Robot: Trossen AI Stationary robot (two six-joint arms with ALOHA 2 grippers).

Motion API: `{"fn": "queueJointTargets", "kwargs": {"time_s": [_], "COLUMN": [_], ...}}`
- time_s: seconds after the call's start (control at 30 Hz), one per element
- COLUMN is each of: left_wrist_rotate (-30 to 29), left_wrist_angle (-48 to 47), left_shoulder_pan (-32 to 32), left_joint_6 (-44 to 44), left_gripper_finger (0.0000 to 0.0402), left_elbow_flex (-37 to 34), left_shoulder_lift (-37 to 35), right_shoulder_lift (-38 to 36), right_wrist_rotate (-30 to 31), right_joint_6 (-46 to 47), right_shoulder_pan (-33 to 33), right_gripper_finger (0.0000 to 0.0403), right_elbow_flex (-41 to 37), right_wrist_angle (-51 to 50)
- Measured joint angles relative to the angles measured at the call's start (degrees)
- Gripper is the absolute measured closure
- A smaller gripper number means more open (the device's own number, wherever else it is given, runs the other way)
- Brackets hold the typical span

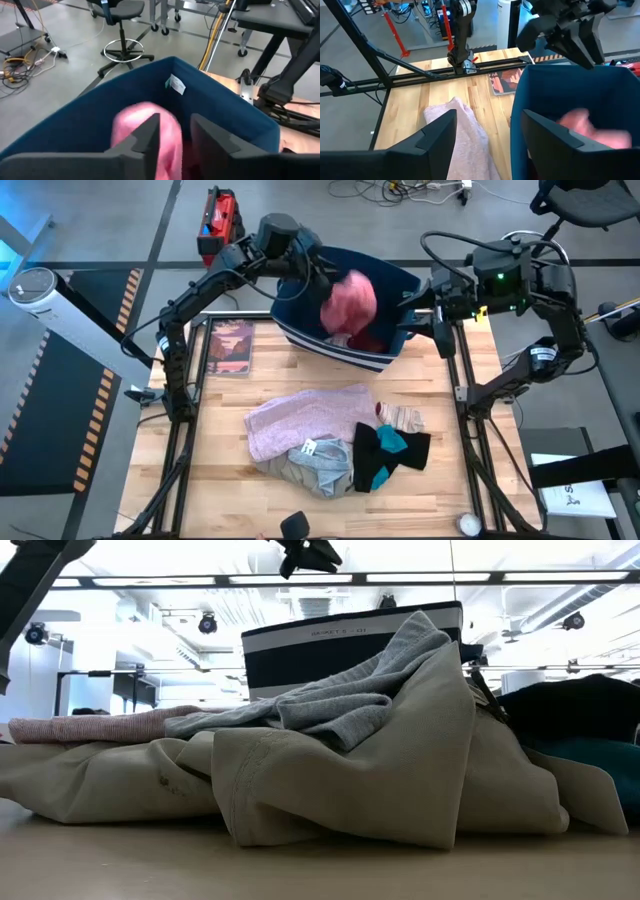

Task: Sort clothes
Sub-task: Put the blue sock into the blue laundry bin

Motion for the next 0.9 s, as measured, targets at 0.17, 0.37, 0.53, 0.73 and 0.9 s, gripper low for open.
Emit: {"fn": "queueJointTargets", "kwargs": {"time_s": [0.17, 0.37, 0.53, 0.73, 0.9], "left_wrist_rotate": [0.0, 0.0, -0.2, -0.5, -0.8], "left_wrist_angle": [-5.7, -5.7, -2.5, -4.4, -4.7], "left_shoulder_pan": [-1.0, -4.8, -8.7, -12.2, -15.4], "left_joint_6": [0.5, 1.5, 3.0, 1.4, -1.6], "left_gripper_finger": [0.0220, 0.0176, 0.0181, 0.0207, 0.0232], "left_elbow_flex": [0.0, 0.0, 0.0, 0.0, 0.0], "left_shoulder_lift": [-2.1, -6.6, -9.8, -12.5, -13.1], "right_shoulder_lift": [0.0, -0.1, -0.5, -0.8, -2.3], "right_wrist_rotate": [0.0, -0.1, -0.4, -0.1, 1.1], "right_joint_6": [0.0, 0.1, 0.7, 4.5, 5.4], "right_shoulder_pan": [0.0, 1.3, 5.3, 11.0, 14.7], "right_gripper_finger": [0.0211, 0.0243, 0.0256, 0.0242, 0.0222], "right_elbow_flex": [0.0, 0.0, 0.0, -6.3, -16.1], "right_wrist_angle": [-0.1, -0.7, -3.8, -7.3, -5.8]}}
